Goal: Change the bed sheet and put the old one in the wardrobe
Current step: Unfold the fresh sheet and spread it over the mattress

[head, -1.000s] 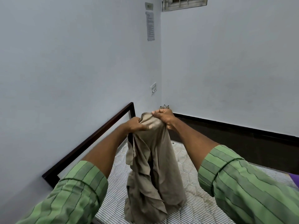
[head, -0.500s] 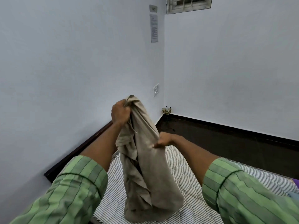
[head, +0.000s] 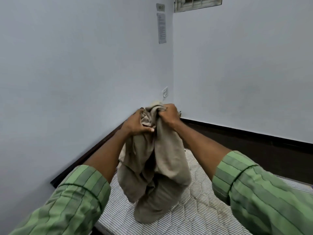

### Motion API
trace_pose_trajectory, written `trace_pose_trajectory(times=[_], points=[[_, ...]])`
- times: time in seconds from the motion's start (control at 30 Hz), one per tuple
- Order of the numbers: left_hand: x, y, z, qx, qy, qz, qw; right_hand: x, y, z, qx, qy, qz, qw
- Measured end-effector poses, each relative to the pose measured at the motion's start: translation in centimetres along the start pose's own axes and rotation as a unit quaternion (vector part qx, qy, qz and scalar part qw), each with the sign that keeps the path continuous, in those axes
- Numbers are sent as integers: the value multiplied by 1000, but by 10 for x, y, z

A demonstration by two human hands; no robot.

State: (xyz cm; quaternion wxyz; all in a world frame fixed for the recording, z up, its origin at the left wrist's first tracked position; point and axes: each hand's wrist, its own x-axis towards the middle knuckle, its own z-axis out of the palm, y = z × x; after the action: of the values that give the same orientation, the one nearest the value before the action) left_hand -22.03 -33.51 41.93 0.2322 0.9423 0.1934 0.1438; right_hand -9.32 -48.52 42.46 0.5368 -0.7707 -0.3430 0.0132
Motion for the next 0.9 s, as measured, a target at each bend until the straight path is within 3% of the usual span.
trace_pose_trajectory(times=[0.07, 0.17, 0.2, 0.27, 0.33, 0.4, 0.5, 0.57, 0.63, 0.67, 0.73, 0.77, 0.8, 0.83, 0.9], points=[[2, 17, 11, 41, 1, -15, 999, -7, -15, 12, 39, -52, -44, 997], [7, 30, 0, 105, 139, -71, 982, -4, -9, 10, 80, -133, -3, 988], [7, 28, -9, 102, 192, -84, 972, -1, -2, 5, 49, -172, 10, 984], [9, 22, -26, 64, 266, -110, 956, 1, 17, -7, -139, -258, 19, 956], [10, 21, -33, 6, 307, -133, 942, -11, 41, -10, -314, -335, 51, 887], [13, 24, -35, -35, 330, -155, 930, -28, 64, -11, -322, -356, 135, 867], [12, 23, -36, -35, 317, -157, 935, -35, 90, -14, -239, -260, 188, 916], [7, 12, -37, -27, 300, -175, 937, -24, 94, -13, -42, -114, 233, 965], [3, -1, -36, -13, 291, -202, 935, -10, 83, -15, 187, 47, 279, 941], [1, -5, -33, -4, 287, -213, 934, -2, 76, -18, 275, 81, 276, 917], [-1, -6, -28, -16, 292, -235, 927, 17, 59, -26, 349, 45, 239, 905], [0, -6, -27, -45, 303, -256, 917, 24, 50, -31, 297, -24, 206, 932], [2, -5, -27, -82, 317, -279, 903, 32, 42, -34, 164, -122, 164, 965], [4, -5, -28, -114, 333, -302, 886, 40, 38, -36, -15, -234, 129, 964], [6, -4, -29, -134, 350, -311, 873, 46, 43, -40, -323, -334, 130, 876]])
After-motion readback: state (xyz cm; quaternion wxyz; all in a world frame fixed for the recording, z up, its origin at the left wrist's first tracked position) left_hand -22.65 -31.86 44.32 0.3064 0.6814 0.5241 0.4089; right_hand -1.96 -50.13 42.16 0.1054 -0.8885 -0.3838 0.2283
